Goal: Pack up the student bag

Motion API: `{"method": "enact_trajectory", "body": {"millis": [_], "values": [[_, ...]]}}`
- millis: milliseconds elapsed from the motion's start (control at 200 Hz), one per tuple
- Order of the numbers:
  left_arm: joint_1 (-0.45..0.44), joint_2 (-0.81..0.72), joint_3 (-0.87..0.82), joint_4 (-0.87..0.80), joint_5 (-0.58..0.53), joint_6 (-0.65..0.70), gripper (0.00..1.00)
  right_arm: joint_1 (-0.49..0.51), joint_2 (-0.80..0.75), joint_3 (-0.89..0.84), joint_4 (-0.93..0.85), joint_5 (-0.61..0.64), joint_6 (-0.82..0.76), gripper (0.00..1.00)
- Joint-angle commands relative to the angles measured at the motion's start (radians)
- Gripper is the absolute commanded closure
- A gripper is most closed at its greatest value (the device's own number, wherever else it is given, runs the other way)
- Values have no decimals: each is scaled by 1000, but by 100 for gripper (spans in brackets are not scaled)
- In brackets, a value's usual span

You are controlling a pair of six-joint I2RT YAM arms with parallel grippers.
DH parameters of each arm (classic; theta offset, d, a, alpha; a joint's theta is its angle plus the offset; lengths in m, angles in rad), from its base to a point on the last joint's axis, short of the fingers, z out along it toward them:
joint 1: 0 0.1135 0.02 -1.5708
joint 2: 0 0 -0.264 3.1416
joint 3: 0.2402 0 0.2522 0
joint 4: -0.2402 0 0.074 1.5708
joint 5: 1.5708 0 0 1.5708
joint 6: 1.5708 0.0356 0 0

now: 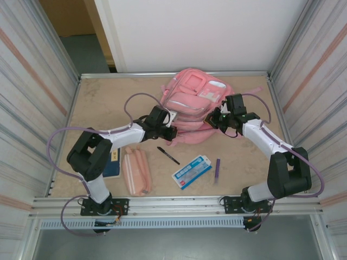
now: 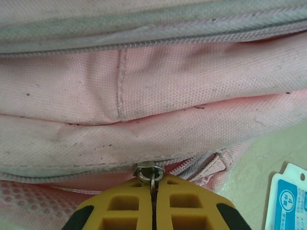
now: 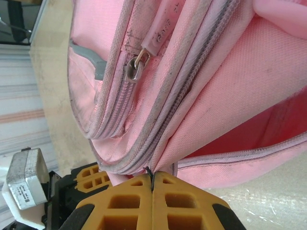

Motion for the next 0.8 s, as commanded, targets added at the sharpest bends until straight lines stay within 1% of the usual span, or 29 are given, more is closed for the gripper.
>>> {"method": "enact_trajectory", "body": {"millis": [0, 70, 135, 225, 346, 501, 601, 711, 797], "values": [[20, -65, -31, -14, 33, 44, 100, -41, -25, 50, -22, -30, -62, 100], [44, -87, -65, 5, 55, 45, 100, -71, -11, 67, -37, -61, -83, 100], [85, -106, -98, 21, 92, 18, 100, -100, 11, 96, -58, -115, -115, 100], [121, -130, -135, 32, 91, 9, 100, -120, 48, 148, -120, -148, -173, 100], [138, -159, -173, 63, 100, 26, 100, -131, 88, 191, -180, -188, -231, 100], [137, -154, -184, 87, 131, 50, 100, -139, 132, 210, -207, -197, -276, 100], [112, -152, -193, 119, 168, 35, 100, -152, 171, 222, -206, -181, -297, 100], [35, -176, -186, 113, 141, 39, 100, -158, 237, 253, -176, -172, -323, 100], [-5, -208, -187, 117, 130, 13, 100, -155, 285, 281, -130, -191, -313, 100]]}}
